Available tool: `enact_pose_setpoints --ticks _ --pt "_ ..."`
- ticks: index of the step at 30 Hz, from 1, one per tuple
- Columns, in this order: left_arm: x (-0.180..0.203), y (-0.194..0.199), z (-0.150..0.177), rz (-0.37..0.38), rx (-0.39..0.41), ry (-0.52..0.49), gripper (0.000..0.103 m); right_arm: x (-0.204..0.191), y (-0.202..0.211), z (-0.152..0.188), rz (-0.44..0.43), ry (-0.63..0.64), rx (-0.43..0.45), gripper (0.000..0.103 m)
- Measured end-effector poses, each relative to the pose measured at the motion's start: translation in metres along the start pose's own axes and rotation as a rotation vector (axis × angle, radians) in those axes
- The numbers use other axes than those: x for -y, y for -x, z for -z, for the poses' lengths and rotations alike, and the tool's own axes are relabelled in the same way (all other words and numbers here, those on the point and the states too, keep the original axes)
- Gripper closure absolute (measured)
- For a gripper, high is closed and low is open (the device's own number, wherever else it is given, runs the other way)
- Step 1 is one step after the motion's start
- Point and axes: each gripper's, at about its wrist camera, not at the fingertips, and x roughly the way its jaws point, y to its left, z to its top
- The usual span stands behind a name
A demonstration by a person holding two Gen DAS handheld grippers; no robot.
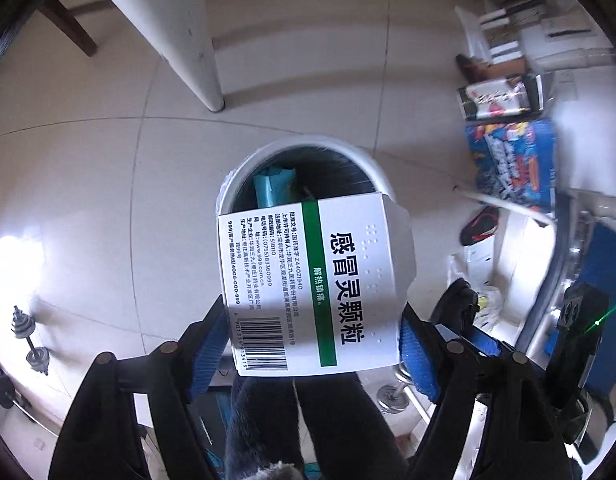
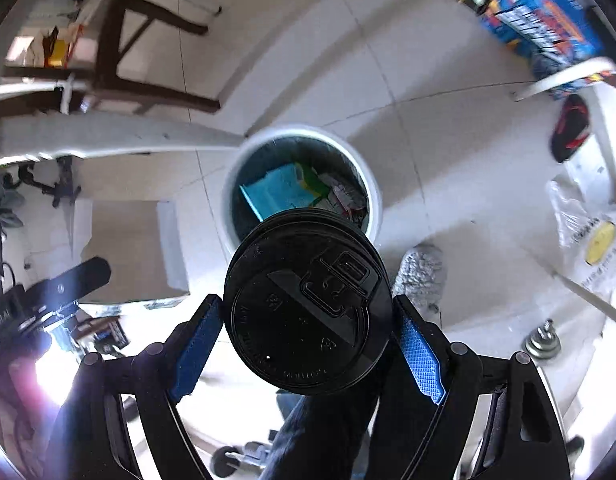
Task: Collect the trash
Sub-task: 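Open the right tool over the bin to drop the lid while the left tool drops the box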
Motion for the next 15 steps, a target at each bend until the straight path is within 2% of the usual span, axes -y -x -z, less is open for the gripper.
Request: enact_pose_setpoints --ticks 1,2,3,6,8,9,13,15 --pt "-0.002 -0.009 -0.004 -0.01 -0.003 -0.003 0.015 0.002 -0.016 -0.003 -0.004 0.002 -0.008 0.016" --pt "-0.004 -0.018 -0.006 -0.025 0.004 -0.005 0.005 0.005 -0.034 -0.009 -0.008 0.004 -0.016 0.015" --pt "-0.009 -0.015 -0.01 -0.03 0.008 -0.006 0.0 0.007 -0.049 -0.013 -0.011 0.01 -0.029 0.013" --pt "-0.017 -0.023 -0.012 -0.05 0.016 0.006 0.0 0.009 -0.086 -0.021 -0.032 0.022 -0.059 0.01" --pt "-0.026 -0.02 -0.01 -0.08 0.038 0.008 0.0 0.011 -0.103 -0.025 -0.021 0.022 -0.075 0.0" --pt "-0.028 -0.019 -0.008 -0.104 0.055 0.005 0.0 0.01 -0.107 -0.025 -0.015 0.025 -0.075 0.0" --pt "-0.037 -0.01 0.0 -0.183 0.109 -0.024 0.0 0.005 -0.113 -0.021 0.08 0.056 -0.057 0.0" --pt "-0.044 -0.006 0.003 -0.194 0.109 -0.018 0.0 0.001 -0.108 -0.021 0.132 0.076 -0.041 0.0"
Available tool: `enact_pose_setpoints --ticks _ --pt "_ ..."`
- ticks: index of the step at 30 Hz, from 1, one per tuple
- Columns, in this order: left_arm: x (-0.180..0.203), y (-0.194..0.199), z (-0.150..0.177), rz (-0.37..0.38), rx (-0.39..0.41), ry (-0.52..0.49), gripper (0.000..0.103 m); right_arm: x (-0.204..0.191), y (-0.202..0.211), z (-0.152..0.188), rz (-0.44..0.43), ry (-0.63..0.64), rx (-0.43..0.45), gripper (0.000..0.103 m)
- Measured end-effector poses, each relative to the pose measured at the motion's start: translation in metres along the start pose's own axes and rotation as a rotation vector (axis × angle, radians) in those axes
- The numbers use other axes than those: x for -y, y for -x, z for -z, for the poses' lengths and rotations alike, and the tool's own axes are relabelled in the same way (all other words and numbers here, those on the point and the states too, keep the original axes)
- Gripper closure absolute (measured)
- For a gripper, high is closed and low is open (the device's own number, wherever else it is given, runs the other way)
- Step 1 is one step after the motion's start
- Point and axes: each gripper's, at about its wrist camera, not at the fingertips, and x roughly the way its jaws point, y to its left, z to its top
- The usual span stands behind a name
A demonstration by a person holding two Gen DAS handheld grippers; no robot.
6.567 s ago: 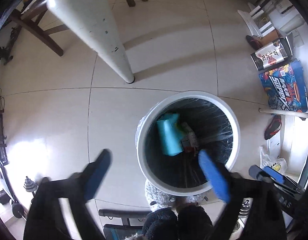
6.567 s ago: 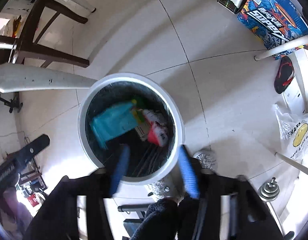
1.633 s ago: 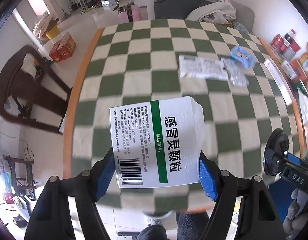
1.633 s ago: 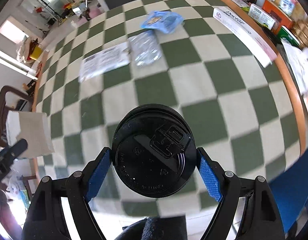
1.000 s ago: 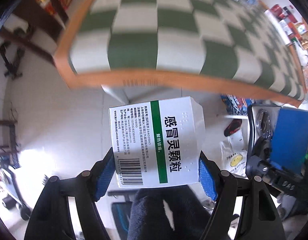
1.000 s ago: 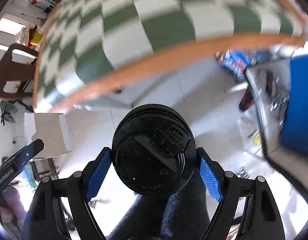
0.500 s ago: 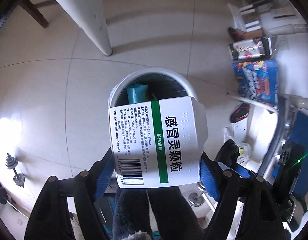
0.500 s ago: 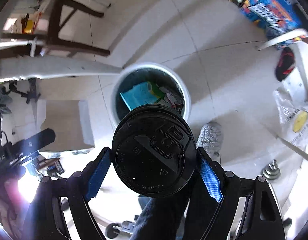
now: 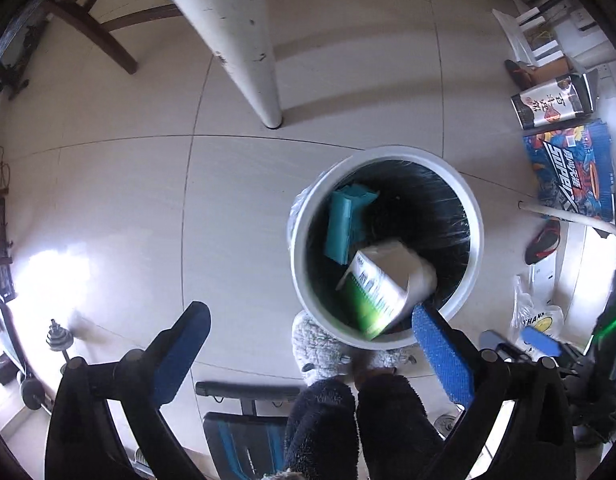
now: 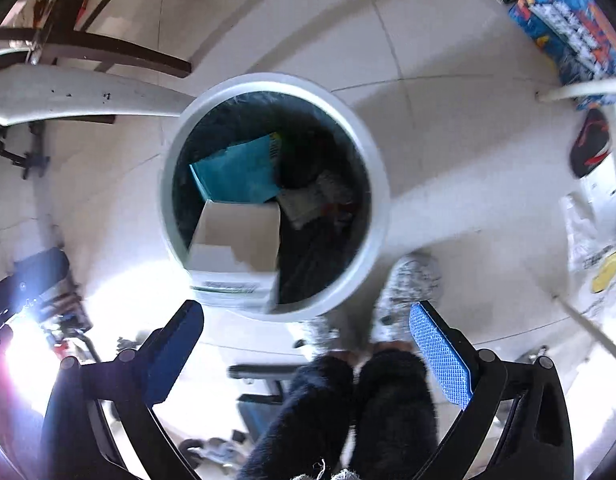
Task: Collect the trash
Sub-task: 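Open the right tool over the bin to drop the lid while the left tool drops the box, then move both tools back over the table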
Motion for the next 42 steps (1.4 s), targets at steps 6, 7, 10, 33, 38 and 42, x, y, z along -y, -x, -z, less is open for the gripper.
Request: enact_pose_setpoints --ticks 6,7,10,33,38,42 --pt "-0.003 0.02 0.01 -0.044 0.008 -0.008 0.0 -0.006 0.034 0.002 0.135 0.027 0.067 0.0" --pt "-0.002 0.024 0.012 -0.049 0.01 -0.007 0.0 -0.008 0.04 0.003 0.154 0.03 0.074 0.0" --pt "0.0 0.04 0.02 -0.051 0.013 -0.003 0.0 -0.012 0.058 0.007 0.184 0.038 0.092 0.0" --pt "0.02 0.242 0.104 -0.006 0.059 -0.045 0.0 -0.069 0.294 0.103 0.187 0.076 0.19 0.0" --pt "0.023 0.287 0.113 0.002 0.095 -0.063 0.0 -0.085 0.352 0.128 0.165 0.083 0.213 0.0" --pt "0.022 0.319 0.117 0.033 0.125 -0.069 0.0 -0.095 0.394 0.143 0.153 0.085 0.237 0.0"
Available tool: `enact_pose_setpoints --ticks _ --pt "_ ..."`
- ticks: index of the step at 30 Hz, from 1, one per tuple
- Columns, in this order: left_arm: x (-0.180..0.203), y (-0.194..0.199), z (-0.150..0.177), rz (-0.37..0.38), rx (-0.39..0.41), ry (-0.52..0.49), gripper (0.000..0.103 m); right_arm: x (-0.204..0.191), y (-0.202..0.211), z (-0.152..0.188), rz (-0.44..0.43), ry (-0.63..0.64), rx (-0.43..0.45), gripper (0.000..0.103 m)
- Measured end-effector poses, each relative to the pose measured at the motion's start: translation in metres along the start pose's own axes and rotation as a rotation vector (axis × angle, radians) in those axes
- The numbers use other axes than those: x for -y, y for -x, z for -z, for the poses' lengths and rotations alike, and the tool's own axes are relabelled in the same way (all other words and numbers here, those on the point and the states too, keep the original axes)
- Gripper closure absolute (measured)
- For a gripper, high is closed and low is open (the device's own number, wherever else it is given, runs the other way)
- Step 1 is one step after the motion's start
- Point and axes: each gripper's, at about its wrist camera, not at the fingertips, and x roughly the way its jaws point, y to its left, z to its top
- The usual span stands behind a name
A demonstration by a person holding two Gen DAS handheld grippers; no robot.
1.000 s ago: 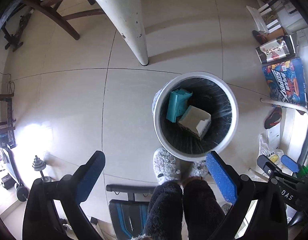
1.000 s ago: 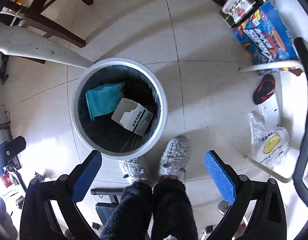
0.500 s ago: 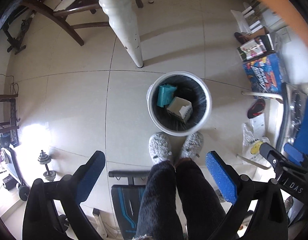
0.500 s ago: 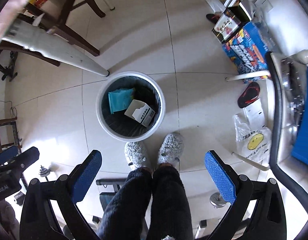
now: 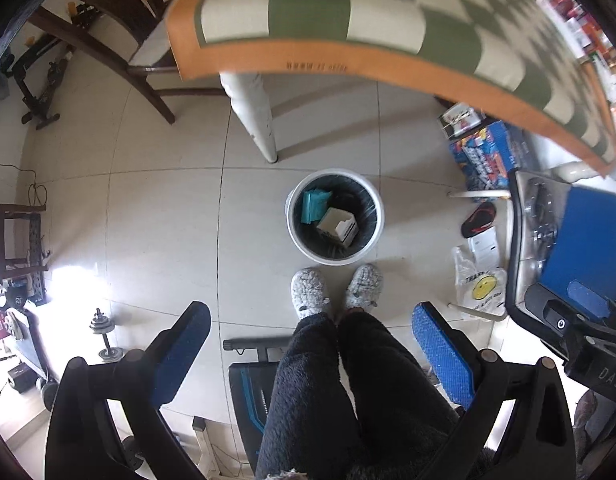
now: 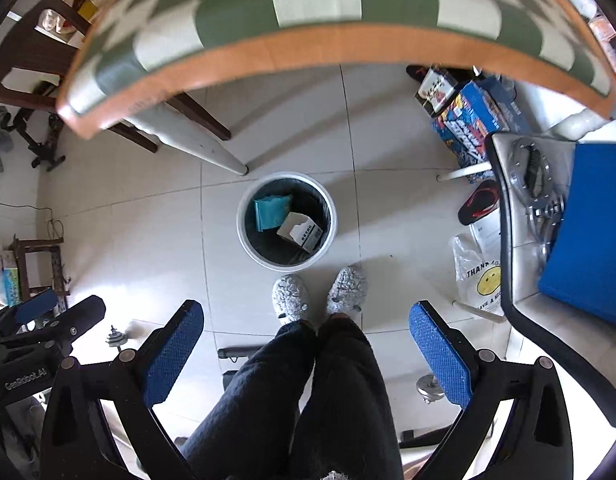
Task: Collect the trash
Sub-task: 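Move both tools back over the table, then grasp the silver blister pack with the right tool while the left tool grasps the white leaflet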
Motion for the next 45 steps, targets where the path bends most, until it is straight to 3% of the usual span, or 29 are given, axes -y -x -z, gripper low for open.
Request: enact_pose_setpoints --ticks 8,16,20,27,35,40,45 --pt "0.007 0.072 -0.031 0.025 0.147 -0.022 0.0 -0.007 0.082 -0.011 -0.047 -0.037 0.081 0.0" --pt "0.051 0.141 -0.133 0.002 0.35 -0.088 0.0 0.019 0.164 -0.077 -0.082 -0.142 0.244 0.0" --pt "0.083 0.151 -0.19 0.002 0.384 -0.103 0.0 0.045 0.185 -0.122 -0.075 -0.199 0.294 0.0" --pt "0.135 0.139 -0.312 0.0 0.334 -0.042 0.0 0.109 0.18 -0.233 -0.088 -0.286 0.317 0.0" --pt "0.158 0.067 -0.435 -0.095 0.177 0.098 0.0 0.15 0.111 -0.43 -0.064 -0.261 0.225 0.001" --pt "0.158 0.03 -0.488 -0.116 0.092 0.184 0.0 0.152 0.059 -0.539 -0.041 -0.217 0.148 0.007" --pt "0.164 0.009 -0.517 -0.111 0.038 0.225 0.0 0.139 0.013 -0.601 -0.013 -0.173 0.086 0.011"
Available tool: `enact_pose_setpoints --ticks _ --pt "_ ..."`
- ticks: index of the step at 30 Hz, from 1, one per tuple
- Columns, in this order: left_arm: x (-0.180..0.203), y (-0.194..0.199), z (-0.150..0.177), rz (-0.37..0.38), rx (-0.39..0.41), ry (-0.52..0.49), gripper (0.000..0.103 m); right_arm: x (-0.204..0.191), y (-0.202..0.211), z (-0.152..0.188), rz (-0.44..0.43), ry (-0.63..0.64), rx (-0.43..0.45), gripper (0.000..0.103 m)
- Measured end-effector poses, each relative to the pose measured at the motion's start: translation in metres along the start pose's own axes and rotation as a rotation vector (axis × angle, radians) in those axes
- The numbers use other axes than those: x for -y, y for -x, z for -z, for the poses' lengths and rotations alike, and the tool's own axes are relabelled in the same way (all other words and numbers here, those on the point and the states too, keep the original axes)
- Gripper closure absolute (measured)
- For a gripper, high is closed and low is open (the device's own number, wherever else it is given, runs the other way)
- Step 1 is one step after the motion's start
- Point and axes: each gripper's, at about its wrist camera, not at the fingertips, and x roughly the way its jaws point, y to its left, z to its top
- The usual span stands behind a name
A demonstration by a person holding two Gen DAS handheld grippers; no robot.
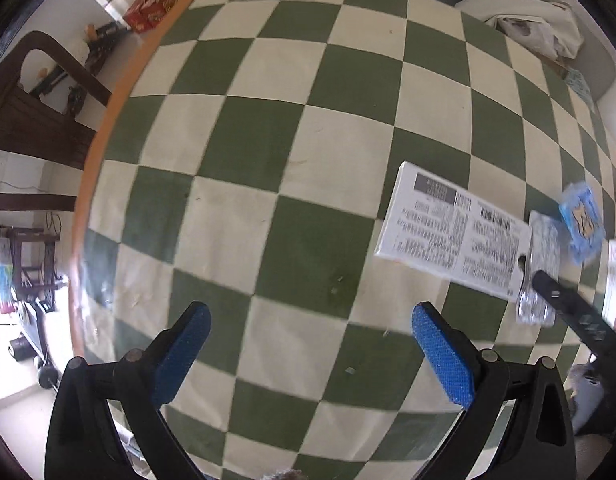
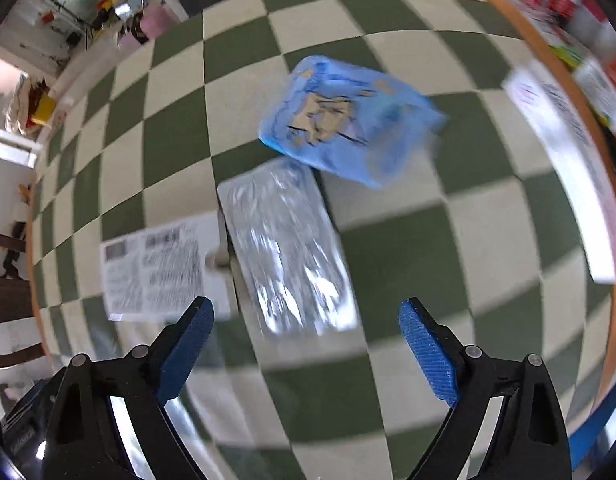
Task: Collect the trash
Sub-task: 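Grasp the silver blister pack with the right tool while the left tool grasps the white leaflet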
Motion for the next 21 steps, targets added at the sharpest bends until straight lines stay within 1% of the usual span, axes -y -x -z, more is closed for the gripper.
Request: enact_pose_setpoints --ticks 1,2,3,5,6,7,8,10,11,12,16,17,18,20,21 --pt "0.003 -0.002 -0.002 0.004 -0.009 0.005 0.0 -0.005 -0.01 -0.007 0.014 0.016 -0.012 0.013" --pt "0.005 -0.004 -0.004 0.011 -0.018 0.011 0.0 -0.009 -0.016 -0.01 0.027 0.028 -0.02 0.022" --pt "0.007 -0.006 -0.005 0.022 -0.031 0.019 0.0 -0.012 -0.023 -0.013 0.044 0.043 -0.031 0.026" --pt "0.013 -0.009 -0.006 0.05 -0.056 0.036 0.0 -0.023 -0.026 -0.013 0.09 0.104 -0.008 0.036" --pt "0.017 -0.01 -0.006 0.068 -0.07 0.045 0.0 -0.027 -0.027 -0.013 0.111 0.131 -0.002 0.037" --pt "0.021 -0.012 -0.005 0.088 -0.084 0.056 0.0 -0.025 -0.027 -0.012 0.103 0.135 0.003 0.037" --pt "0.024 -0.013 -0.005 0.102 -0.096 0.068 0.0 -0.022 -0.027 -0.012 0.109 0.132 0.003 0.038" --pt "0.031 -0.018 -0.006 0.155 -0.135 0.128 0.0 -0.008 -0.026 -0.008 0.127 0.105 -0.002 0.039" --pt "0.034 -0.022 -0.007 0.187 -0.159 0.168 0.0 0.005 -0.025 -0.006 0.13 0.076 -0.012 0.041" --pt "0.037 -0.026 -0.008 0.213 -0.178 0.203 0.0 0.015 -0.024 -0.005 0.125 0.051 -0.017 0.046" --pt "0.049 -0.047 -0.015 0.32 -0.262 0.36 0.001 0.065 -0.023 0.001 0.117 -0.073 -0.045 0.047" --pt "0.051 -0.052 -0.016 0.341 -0.277 0.405 0.001 0.071 -0.023 0.001 0.109 -0.089 -0.05 0.047" --pt "0.052 -0.056 -0.018 0.345 -0.286 0.438 0.001 0.08 -0.024 0.002 0.089 -0.115 -0.055 0.047" --pt "0.052 -0.062 -0.021 0.345 -0.289 0.499 0.001 0.092 -0.025 0.001 0.082 -0.139 -0.065 0.047" --pt "0.052 -0.064 -0.022 0.328 -0.289 0.525 0.001 0.096 -0.025 0.0 0.072 -0.149 -0.06 0.047"
